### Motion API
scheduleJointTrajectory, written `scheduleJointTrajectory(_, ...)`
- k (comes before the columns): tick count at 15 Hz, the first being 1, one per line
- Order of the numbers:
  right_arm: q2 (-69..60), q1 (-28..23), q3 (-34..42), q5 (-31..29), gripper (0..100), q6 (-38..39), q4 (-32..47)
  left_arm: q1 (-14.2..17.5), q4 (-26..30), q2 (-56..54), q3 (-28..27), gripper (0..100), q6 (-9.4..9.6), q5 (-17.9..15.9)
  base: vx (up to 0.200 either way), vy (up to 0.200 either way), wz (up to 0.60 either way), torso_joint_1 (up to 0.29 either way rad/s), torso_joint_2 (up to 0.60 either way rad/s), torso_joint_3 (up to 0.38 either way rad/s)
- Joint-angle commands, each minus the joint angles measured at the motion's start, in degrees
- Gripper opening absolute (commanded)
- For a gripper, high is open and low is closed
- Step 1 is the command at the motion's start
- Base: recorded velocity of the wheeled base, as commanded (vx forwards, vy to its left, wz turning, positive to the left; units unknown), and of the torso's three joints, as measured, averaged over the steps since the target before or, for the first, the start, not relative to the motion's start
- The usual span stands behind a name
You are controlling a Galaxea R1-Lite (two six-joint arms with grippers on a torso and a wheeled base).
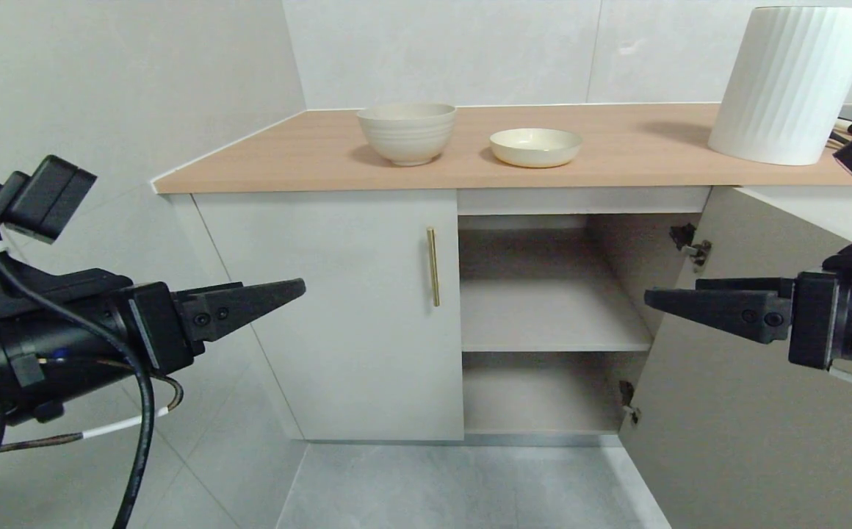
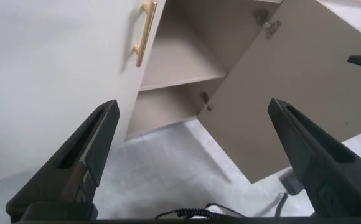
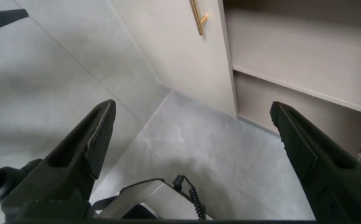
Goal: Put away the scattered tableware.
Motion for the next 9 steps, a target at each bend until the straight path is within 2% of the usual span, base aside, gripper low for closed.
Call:
scheduleJointTrajectory(1,-0.38,0.03,0.00,0.03,100,-0.01,0.05,-0.01,-0.01,0.19,0.06,100,-0.08,-0.05,0.000,0.200,0.00,-0.002,0.01,-0.002)
scheduleJointTrajectory(2,-0.38,0.03,0.09,0.03,100,-0.01,-0.04,-0.01,-0.01,0.19,0.14,100,0.01,-0.05,0.000,0.200,0.00,-0.002,0.00,0.007)
scheduleJointTrajectory(9,-0.46,0.11,0.09,0.03,100,-0.01,-0.04,-0.01,-0.10,0.10,0.58,100,0.27,-0.05,0.000,0.000,0.00,0.000,0.00,0.000)
